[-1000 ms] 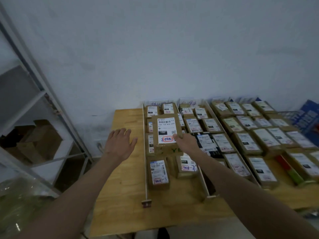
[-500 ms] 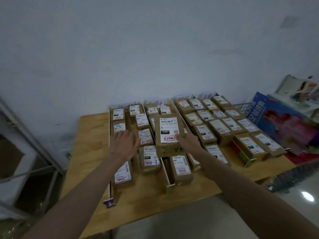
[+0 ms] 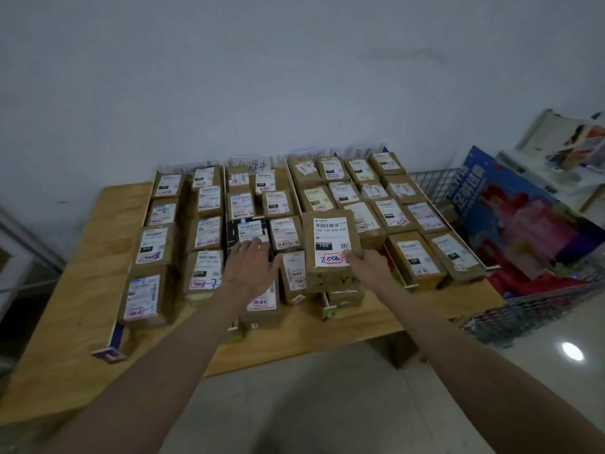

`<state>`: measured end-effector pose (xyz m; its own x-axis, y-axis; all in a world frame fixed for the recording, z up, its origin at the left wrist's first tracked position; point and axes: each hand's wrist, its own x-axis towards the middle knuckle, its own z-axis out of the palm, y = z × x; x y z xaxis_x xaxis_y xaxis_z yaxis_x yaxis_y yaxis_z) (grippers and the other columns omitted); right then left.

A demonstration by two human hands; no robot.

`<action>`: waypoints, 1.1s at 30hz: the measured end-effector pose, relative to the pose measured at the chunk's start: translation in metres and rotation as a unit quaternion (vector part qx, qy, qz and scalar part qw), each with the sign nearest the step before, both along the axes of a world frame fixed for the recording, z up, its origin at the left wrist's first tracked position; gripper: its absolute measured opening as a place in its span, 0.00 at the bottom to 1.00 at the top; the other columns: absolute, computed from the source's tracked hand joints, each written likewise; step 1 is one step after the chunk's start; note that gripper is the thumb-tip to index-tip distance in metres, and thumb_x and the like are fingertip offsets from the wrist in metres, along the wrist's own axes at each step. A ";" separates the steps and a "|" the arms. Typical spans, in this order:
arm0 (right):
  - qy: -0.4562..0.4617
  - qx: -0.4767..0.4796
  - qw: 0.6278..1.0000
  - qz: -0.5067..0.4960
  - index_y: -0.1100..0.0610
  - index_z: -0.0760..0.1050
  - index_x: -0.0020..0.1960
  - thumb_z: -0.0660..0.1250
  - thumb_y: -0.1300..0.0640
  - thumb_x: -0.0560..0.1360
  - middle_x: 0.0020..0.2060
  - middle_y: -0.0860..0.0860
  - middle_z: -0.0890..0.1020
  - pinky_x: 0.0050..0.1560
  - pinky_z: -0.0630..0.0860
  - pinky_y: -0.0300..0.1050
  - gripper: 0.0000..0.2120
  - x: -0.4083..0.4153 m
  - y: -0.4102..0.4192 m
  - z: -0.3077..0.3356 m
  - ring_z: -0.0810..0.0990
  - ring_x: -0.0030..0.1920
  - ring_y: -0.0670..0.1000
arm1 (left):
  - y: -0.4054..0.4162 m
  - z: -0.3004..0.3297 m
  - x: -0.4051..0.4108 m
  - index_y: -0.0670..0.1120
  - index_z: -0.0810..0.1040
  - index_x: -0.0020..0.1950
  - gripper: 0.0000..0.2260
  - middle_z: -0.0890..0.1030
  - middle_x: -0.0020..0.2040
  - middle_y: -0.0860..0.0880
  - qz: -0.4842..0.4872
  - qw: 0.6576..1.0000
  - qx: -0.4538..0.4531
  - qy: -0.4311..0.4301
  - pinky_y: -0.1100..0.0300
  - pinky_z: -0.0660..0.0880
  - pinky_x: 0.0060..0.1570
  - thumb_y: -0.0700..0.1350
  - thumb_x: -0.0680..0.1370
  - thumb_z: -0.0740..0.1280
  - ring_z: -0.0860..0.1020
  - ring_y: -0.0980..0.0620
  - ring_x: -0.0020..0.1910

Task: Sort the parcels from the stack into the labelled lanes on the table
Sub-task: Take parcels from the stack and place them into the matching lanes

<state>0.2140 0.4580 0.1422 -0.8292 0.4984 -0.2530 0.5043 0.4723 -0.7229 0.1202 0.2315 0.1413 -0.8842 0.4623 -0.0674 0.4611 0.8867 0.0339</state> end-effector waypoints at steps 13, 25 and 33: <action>-0.024 -0.018 0.997 -0.077 0.62 0.77 0.64 0.61 0.49 0.82 0.57 0.56 0.81 0.45 0.76 0.40 0.20 0.024 0.122 -0.042 0.80 0.52 0.51 | 0.109 -0.050 -0.008 0.45 0.68 0.75 0.27 0.68 0.75 0.45 -0.039 0.998 0.002 -0.048 0.49 0.59 0.75 0.60 0.83 0.48 0.65 0.45 0.74; -0.094 -0.008 0.994 -0.063 0.61 0.78 0.62 0.65 0.46 0.79 0.57 0.57 0.79 0.55 0.81 0.53 0.20 0.011 0.157 -0.098 0.81 0.53 0.54 | 0.163 -0.117 -0.015 0.45 0.70 0.72 0.25 0.72 0.70 0.47 -0.075 0.989 0.004 -0.124 0.51 0.61 0.73 0.58 0.83 0.50 0.69 0.48 0.70; -0.127 0.022 0.992 0.018 0.60 0.78 0.61 0.62 0.47 0.81 0.60 0.56 0.75 0.58 0.78 0.47 0.19 -0.024 0.179 -0.120 0.78 0.52 0.52 | 0.186 -0.147 -0.012 0.48 0.74 0.66 0.22 0.75 0.65 0.48 -0.059 0.987 -0.013 -0.148 0.51 0.64 0.69 0.56 0.83 0.47 0.72 0.50 0.65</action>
